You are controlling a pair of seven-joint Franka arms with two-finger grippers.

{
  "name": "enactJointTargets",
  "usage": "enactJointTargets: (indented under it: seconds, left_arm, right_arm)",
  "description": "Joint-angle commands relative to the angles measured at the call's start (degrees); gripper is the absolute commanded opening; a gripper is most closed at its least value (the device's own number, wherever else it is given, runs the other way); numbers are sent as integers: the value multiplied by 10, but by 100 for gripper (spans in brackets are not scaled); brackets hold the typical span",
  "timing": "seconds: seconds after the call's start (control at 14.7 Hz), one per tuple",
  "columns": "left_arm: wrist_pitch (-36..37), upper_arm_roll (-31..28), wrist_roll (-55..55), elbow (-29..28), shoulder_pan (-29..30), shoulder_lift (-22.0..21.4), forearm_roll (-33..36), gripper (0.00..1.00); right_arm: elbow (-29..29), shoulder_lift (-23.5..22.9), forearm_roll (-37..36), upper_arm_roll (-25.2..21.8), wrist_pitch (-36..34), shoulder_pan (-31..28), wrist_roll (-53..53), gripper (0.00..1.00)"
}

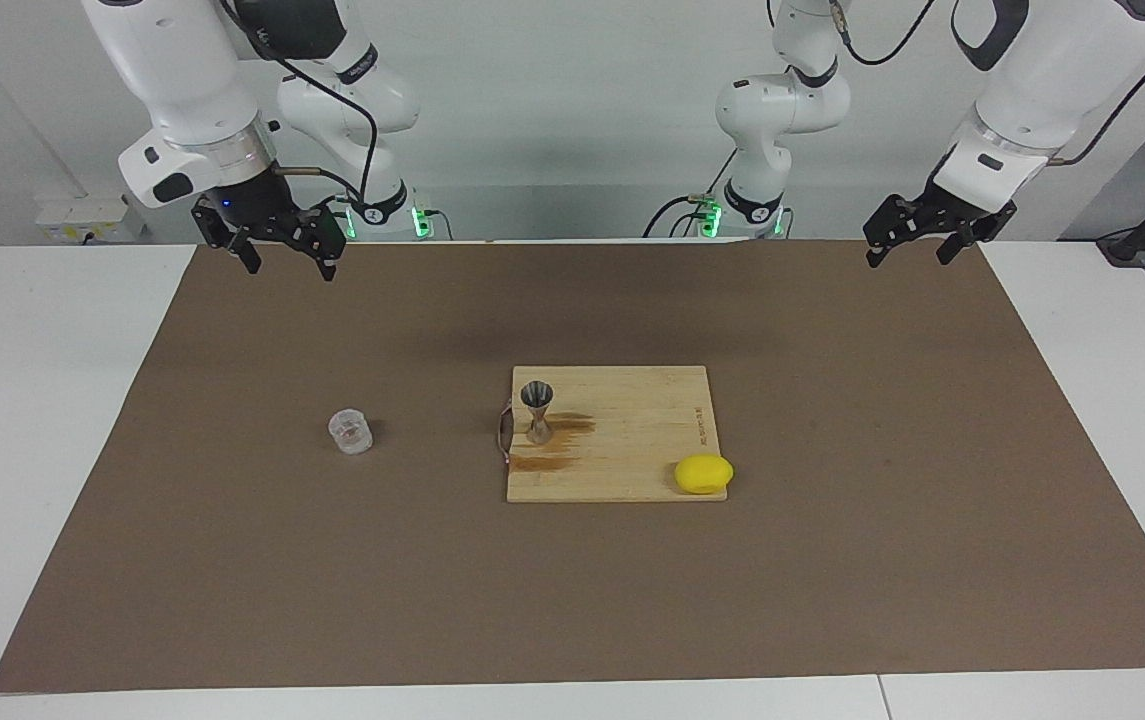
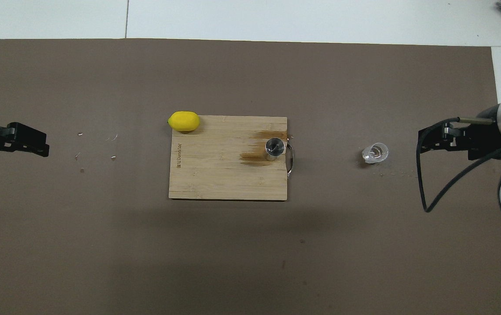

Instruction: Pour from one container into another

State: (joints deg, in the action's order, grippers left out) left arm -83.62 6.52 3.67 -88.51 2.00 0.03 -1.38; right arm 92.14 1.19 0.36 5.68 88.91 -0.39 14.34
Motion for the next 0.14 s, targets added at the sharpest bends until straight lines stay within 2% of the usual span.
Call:
enactJointTargets:
  seconds: [0.0,0.07]
  left_arm:
    - [4,2,5,-8,5,-8,-1,100]
    - [4,2,5,-8,5,-8,-1,100]
  right_arm:
    - [-1,1,-6,5,-8,-5,-10,99]
    - [-1,1,-7,5,-8,-5,-14,99]
